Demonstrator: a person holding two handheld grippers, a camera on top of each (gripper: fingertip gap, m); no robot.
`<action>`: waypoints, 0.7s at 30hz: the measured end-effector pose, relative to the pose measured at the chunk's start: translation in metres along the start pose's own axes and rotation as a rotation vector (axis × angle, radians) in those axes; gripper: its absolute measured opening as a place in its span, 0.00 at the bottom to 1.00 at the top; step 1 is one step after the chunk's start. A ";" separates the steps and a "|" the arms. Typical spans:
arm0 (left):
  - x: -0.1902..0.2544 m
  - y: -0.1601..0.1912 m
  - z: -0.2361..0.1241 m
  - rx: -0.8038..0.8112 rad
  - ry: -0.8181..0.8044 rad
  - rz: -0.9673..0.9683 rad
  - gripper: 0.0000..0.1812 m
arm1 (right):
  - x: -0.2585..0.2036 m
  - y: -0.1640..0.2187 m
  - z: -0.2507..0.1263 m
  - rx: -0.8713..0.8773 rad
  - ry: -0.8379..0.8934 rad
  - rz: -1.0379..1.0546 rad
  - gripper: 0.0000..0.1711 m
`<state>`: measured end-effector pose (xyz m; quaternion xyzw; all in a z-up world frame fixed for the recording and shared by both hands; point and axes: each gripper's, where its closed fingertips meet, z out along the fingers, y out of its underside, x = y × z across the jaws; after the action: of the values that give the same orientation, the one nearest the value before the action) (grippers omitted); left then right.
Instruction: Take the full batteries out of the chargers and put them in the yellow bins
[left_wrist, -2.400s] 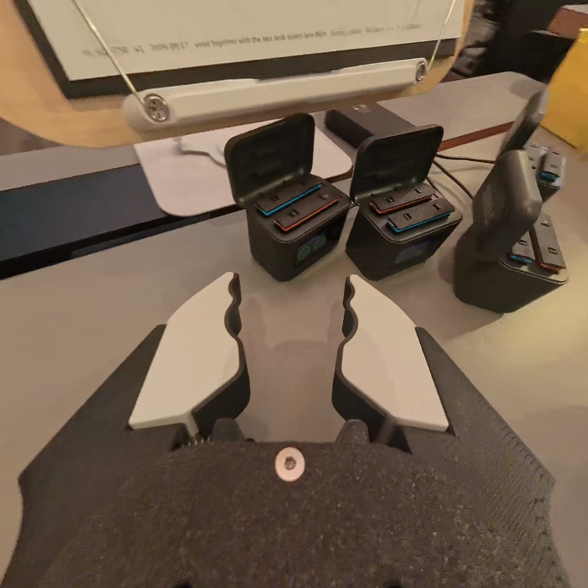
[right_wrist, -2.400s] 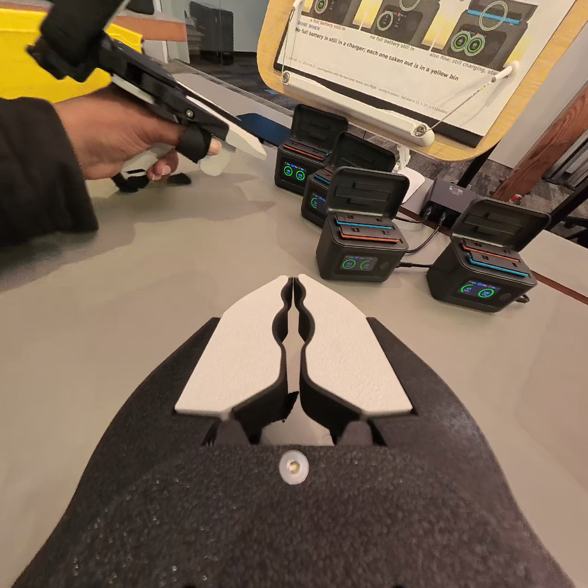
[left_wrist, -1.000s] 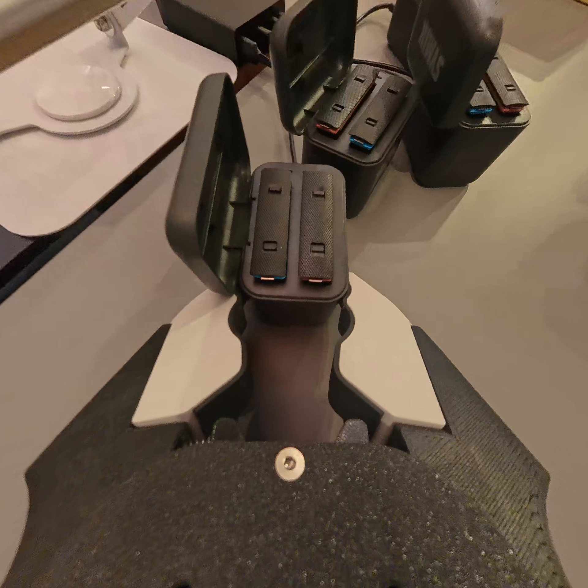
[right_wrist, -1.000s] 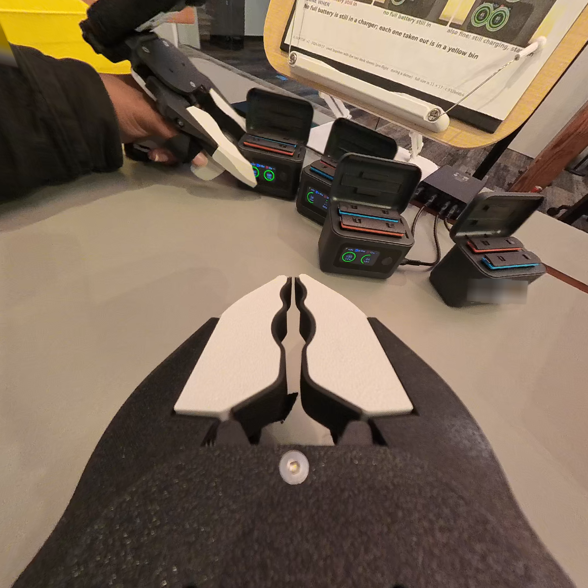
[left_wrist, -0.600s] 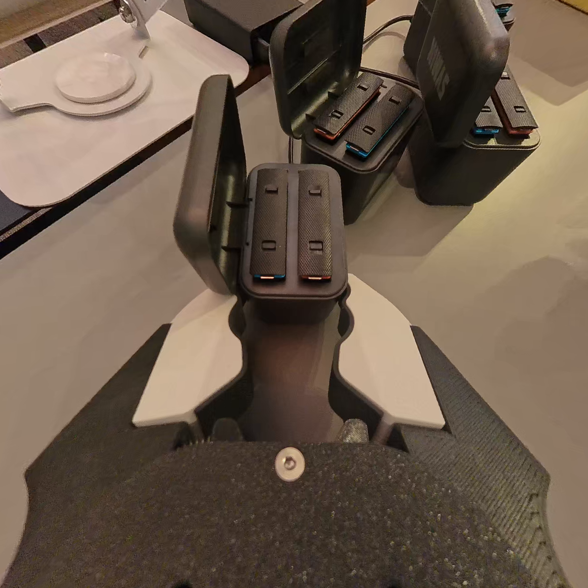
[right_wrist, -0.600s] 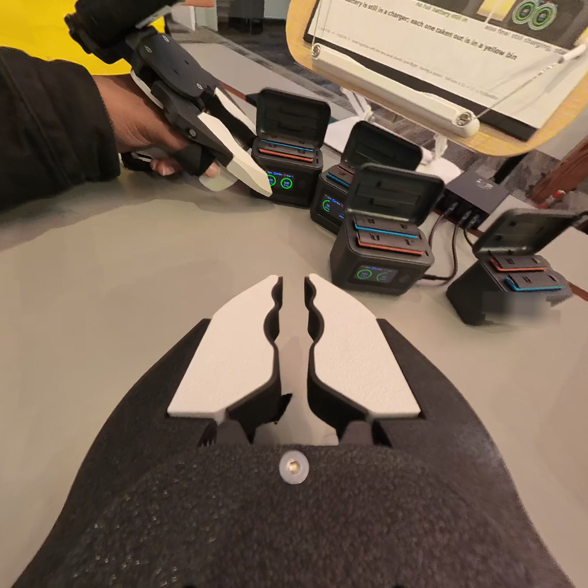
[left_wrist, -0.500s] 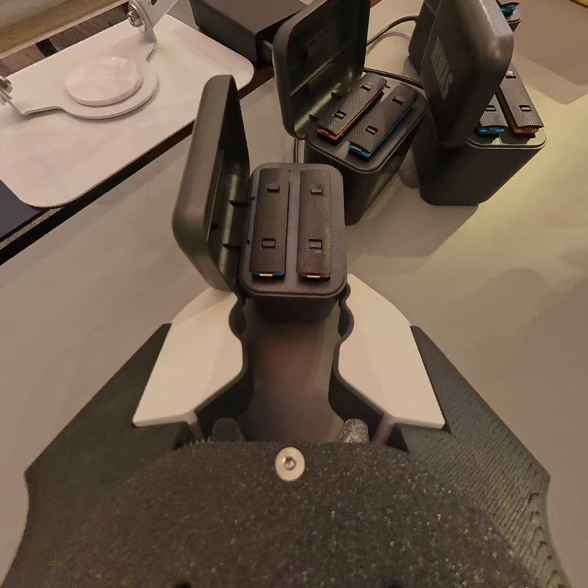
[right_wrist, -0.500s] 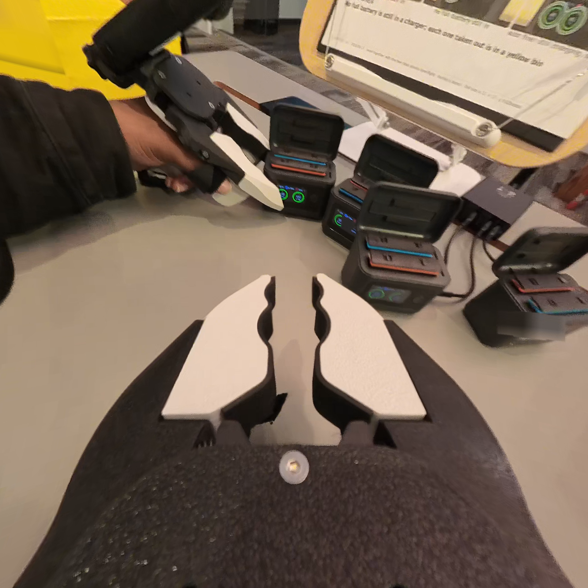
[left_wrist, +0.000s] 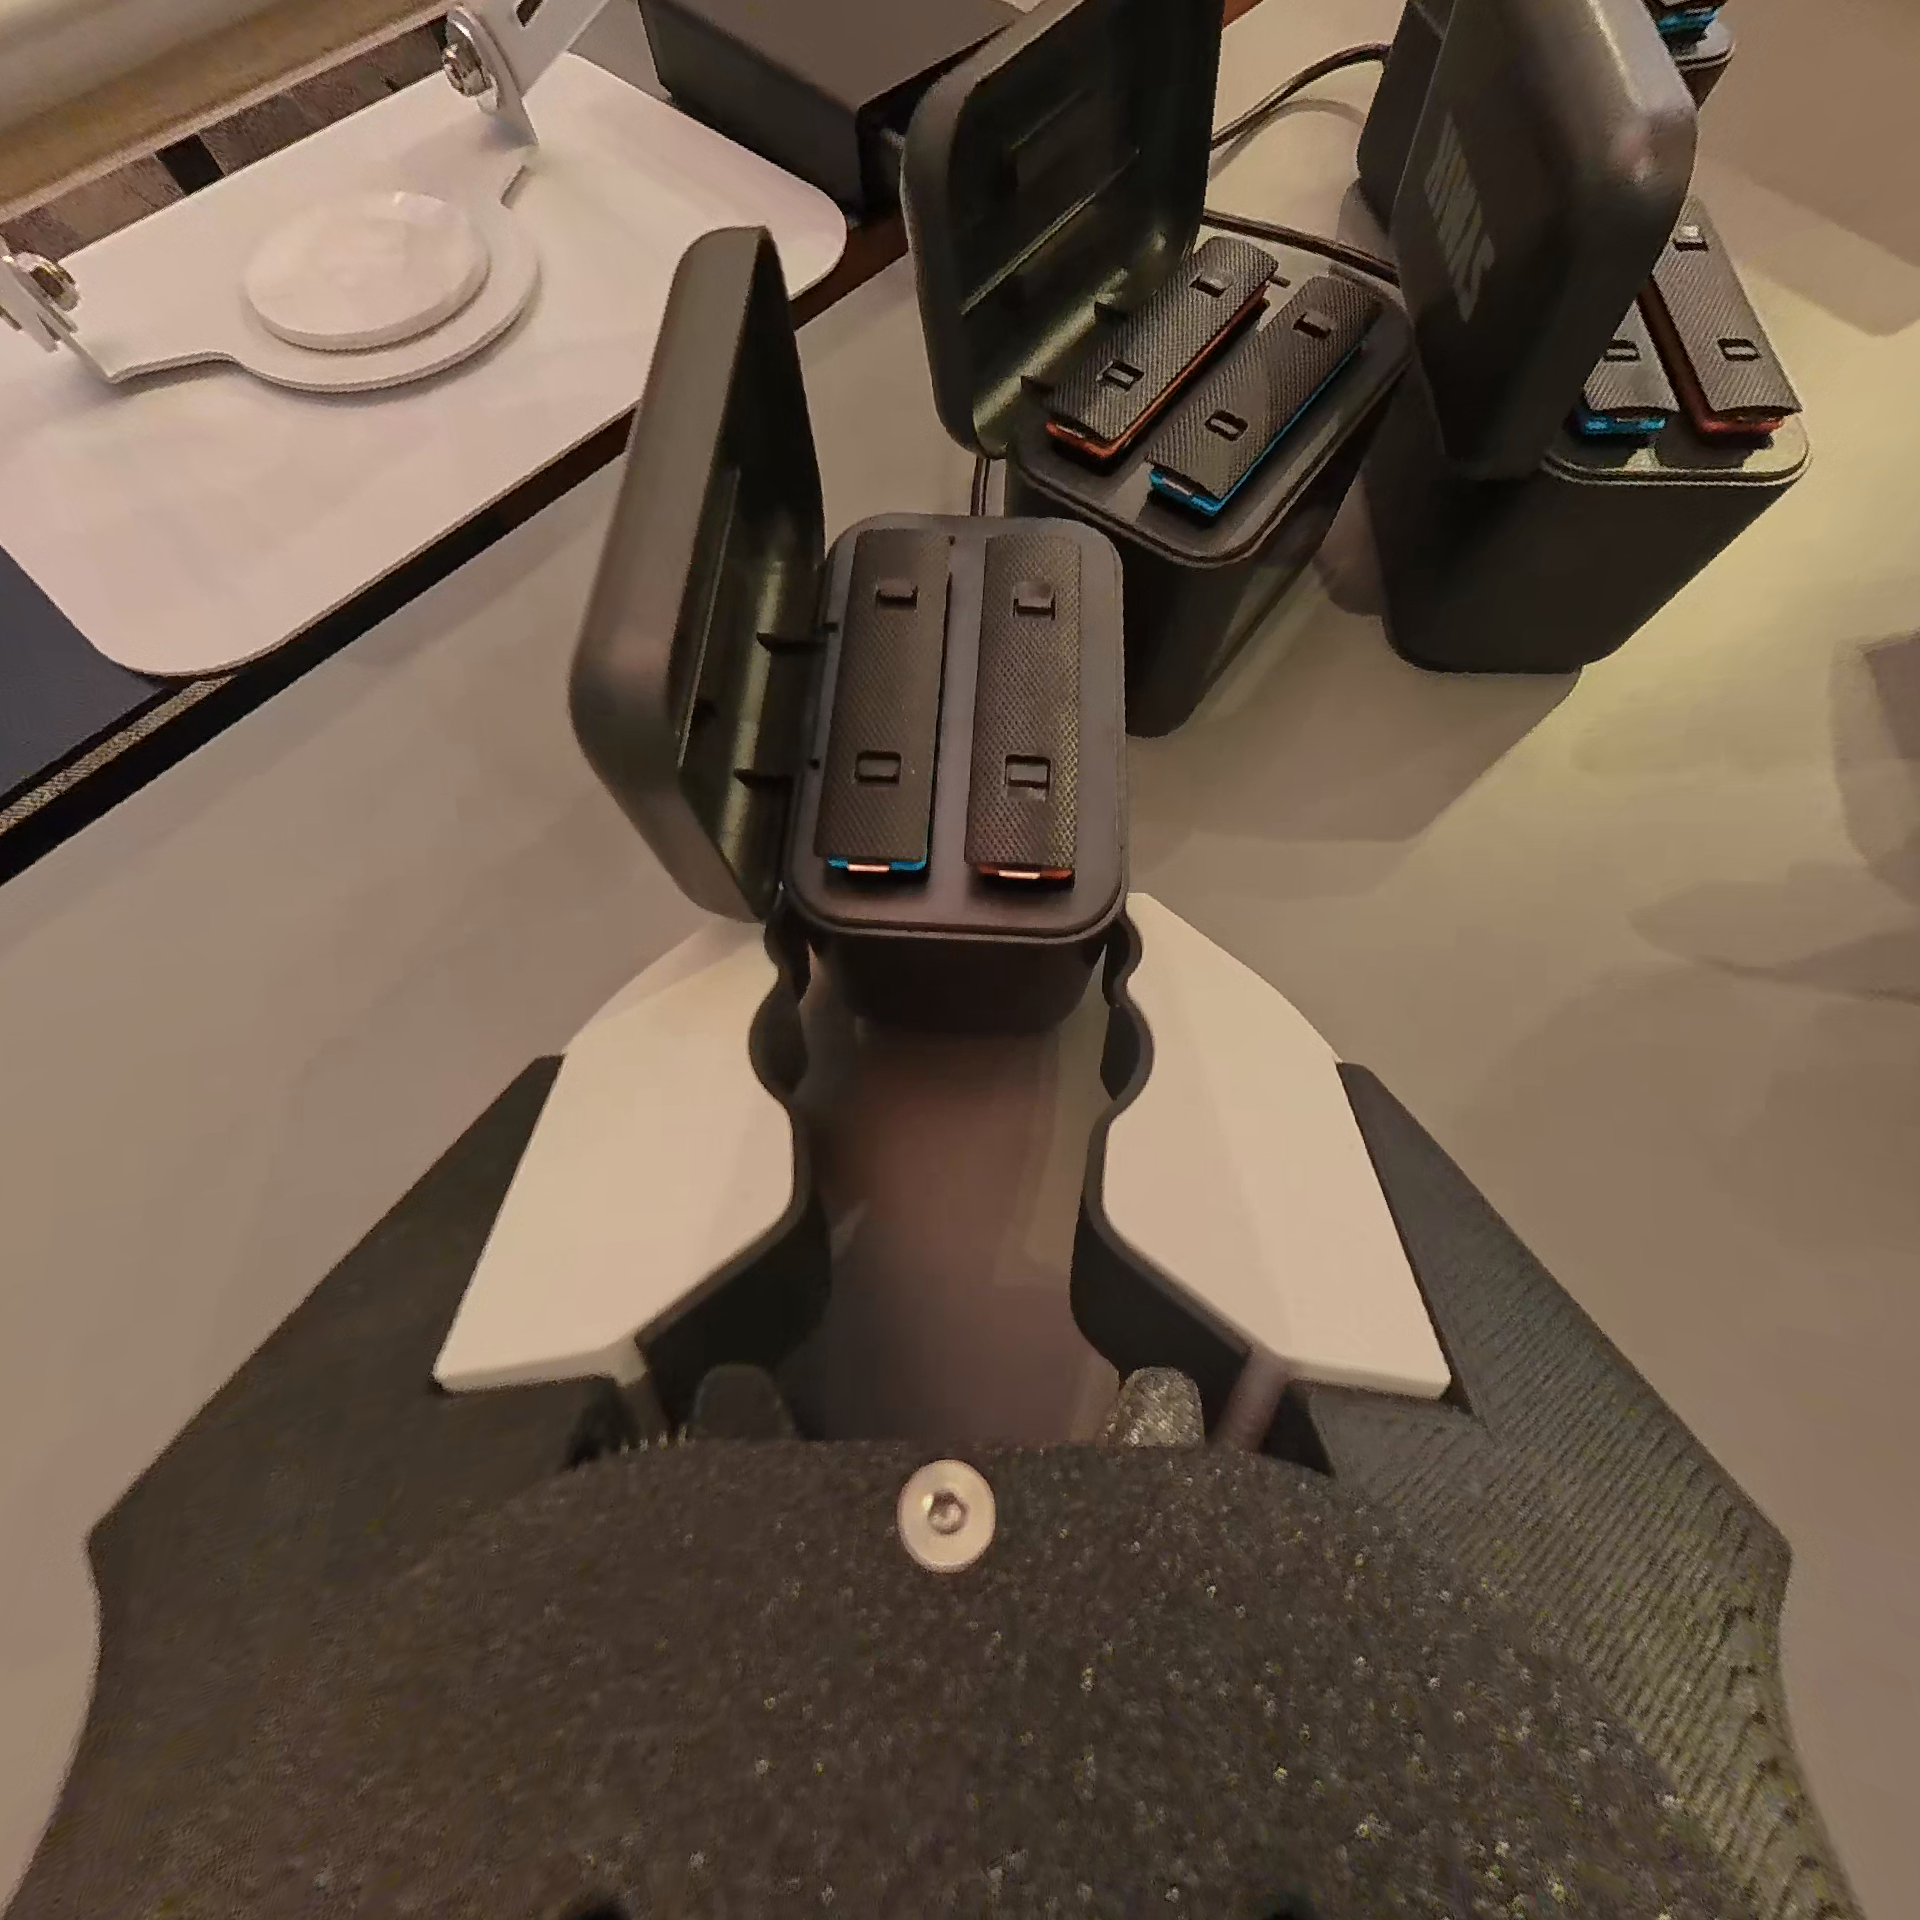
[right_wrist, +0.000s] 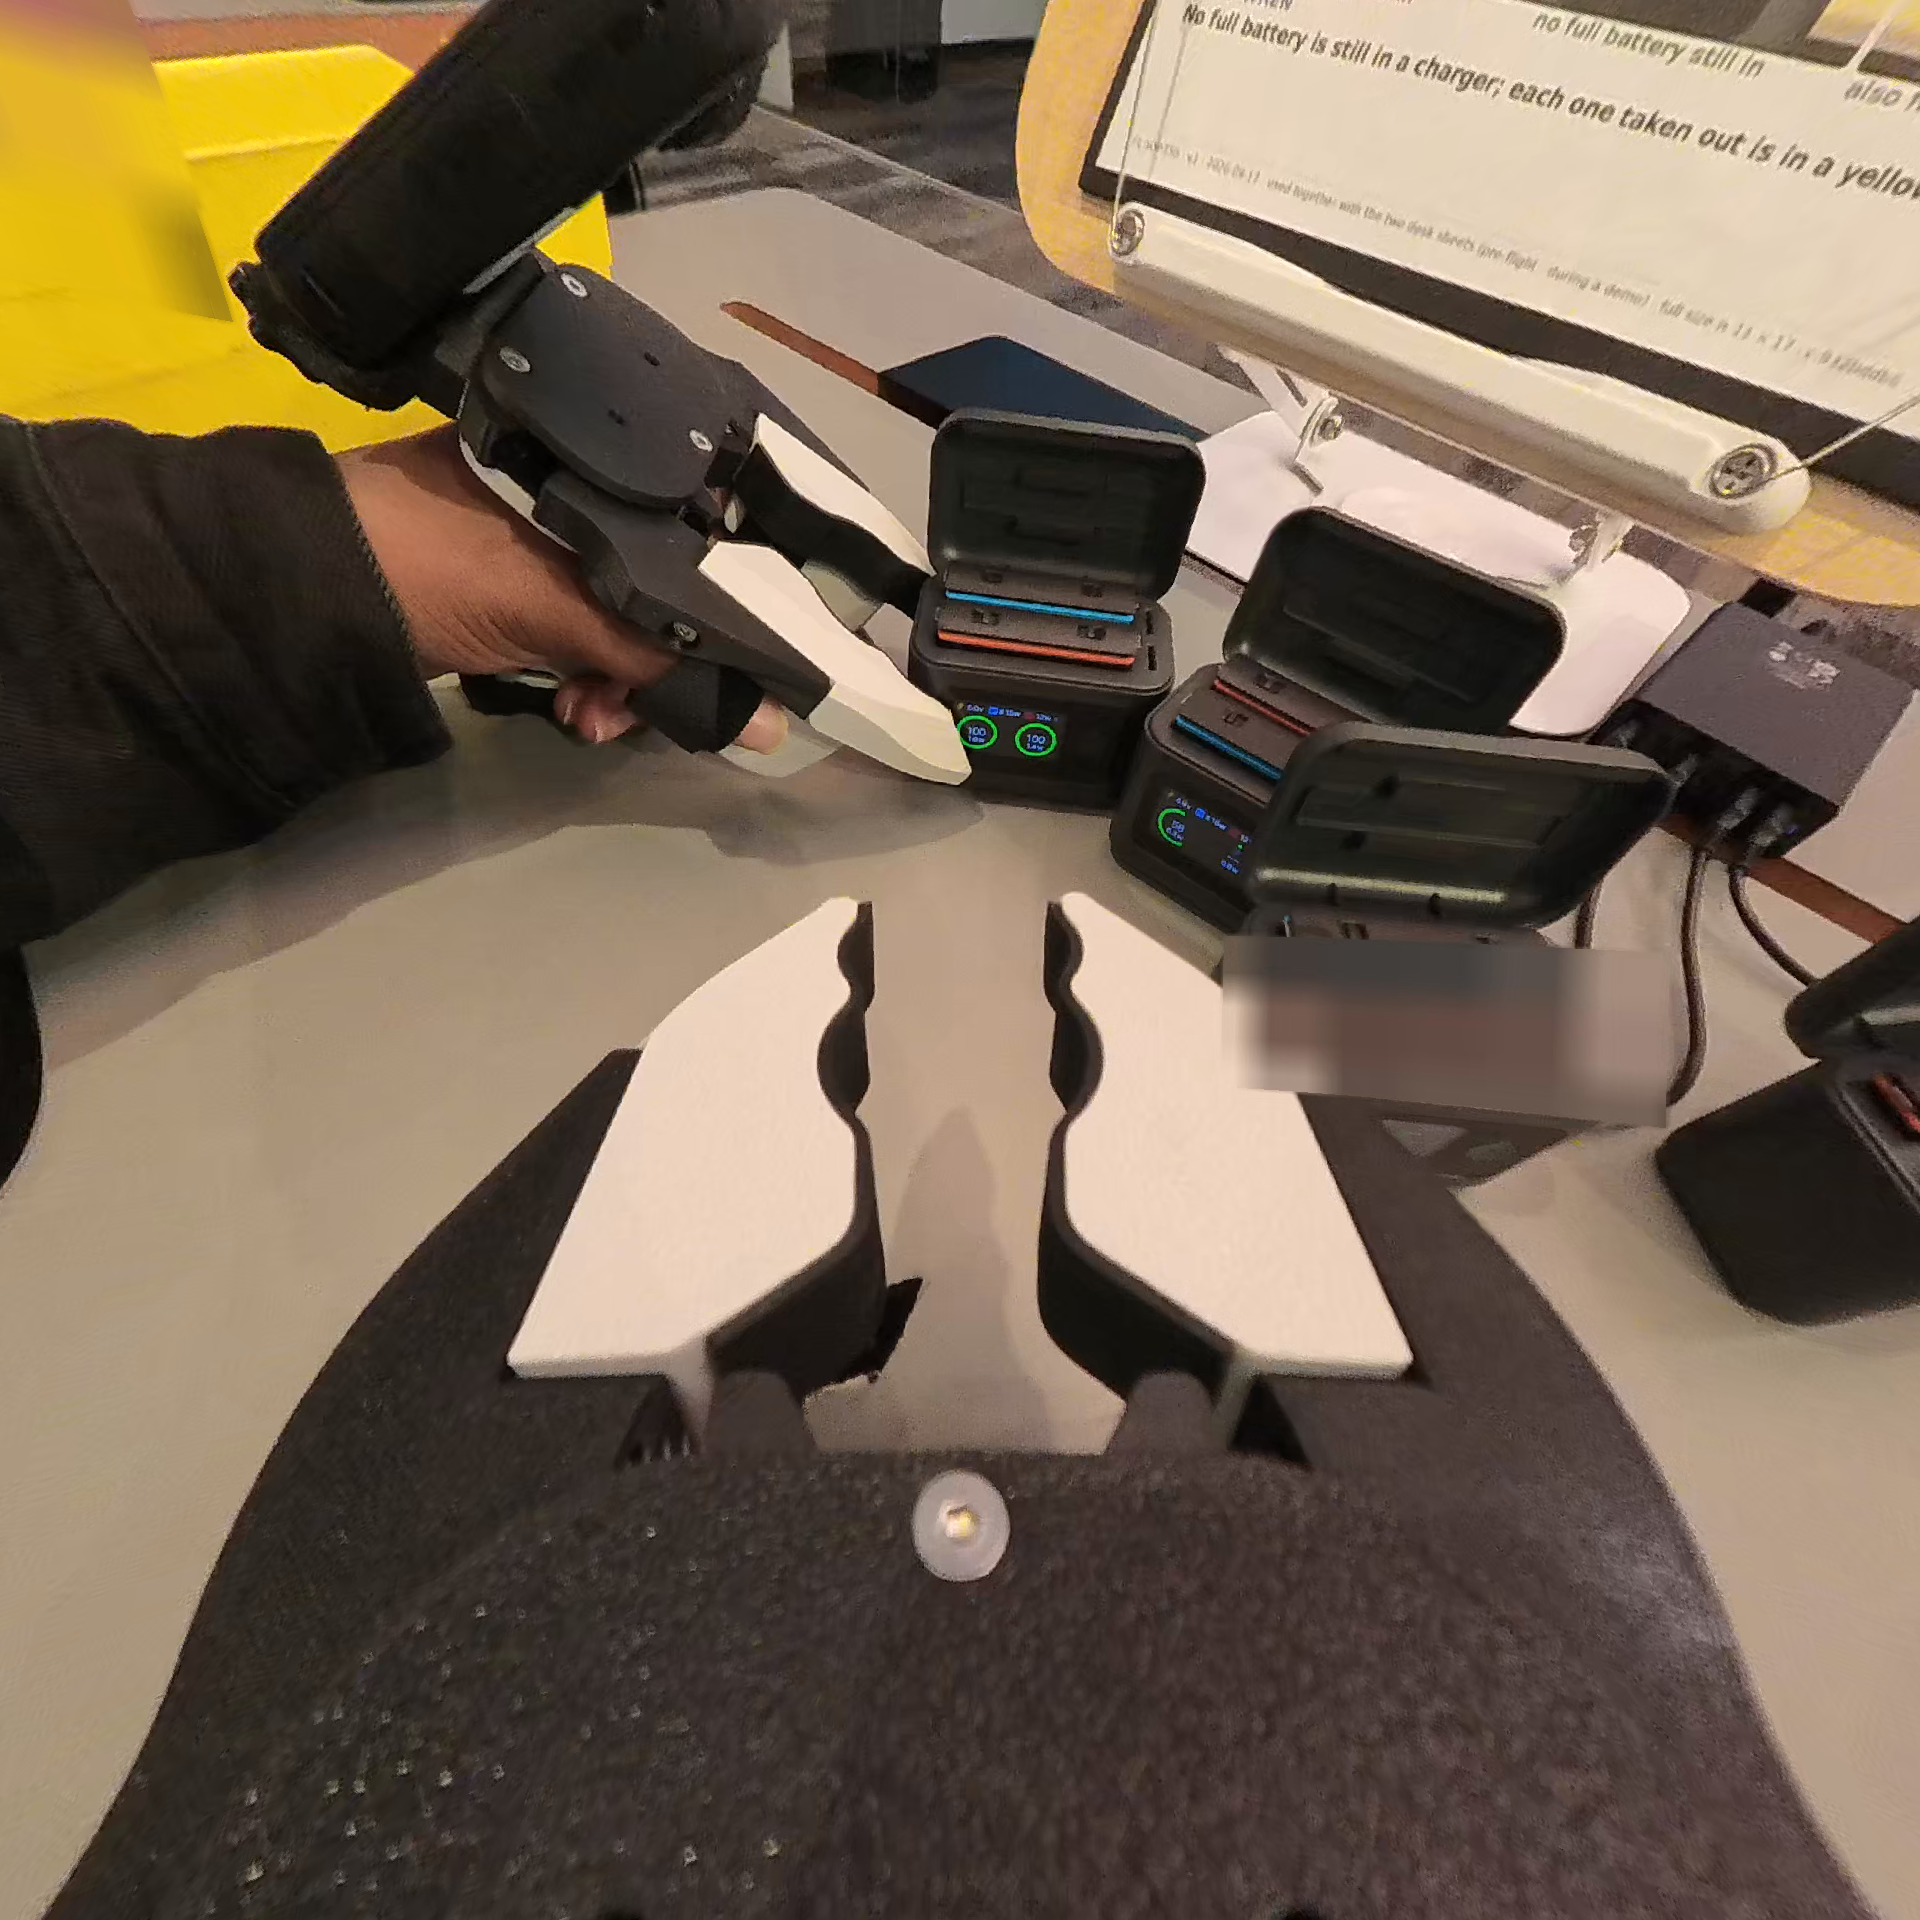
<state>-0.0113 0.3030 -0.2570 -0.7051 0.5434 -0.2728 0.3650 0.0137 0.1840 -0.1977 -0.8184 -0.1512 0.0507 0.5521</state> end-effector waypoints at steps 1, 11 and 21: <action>0.000 0.000 0.000 -0.001 0.002 0.002 0.30 | 0.002 0.001 0.000 -0.001 0.004 -0.002 0.18; 0.025 -0.008 0.011 -0.009 0.055 0.035 0.30 | 0.023 -0.004 0.011 -0.027 0.071 -0.006 0.19; 0.029 -0.010 0.013 0.001 0.062 0.030 0.30 | 0.023 -0.028 0.071 -0.214 0.132 0.058 0.42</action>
<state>0.0125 0.2790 -0.2571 -0.6879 0.5647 -0.2894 0.3523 0.0125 0.2633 -0.1972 -0.8782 -0.0954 -0.0040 0.4686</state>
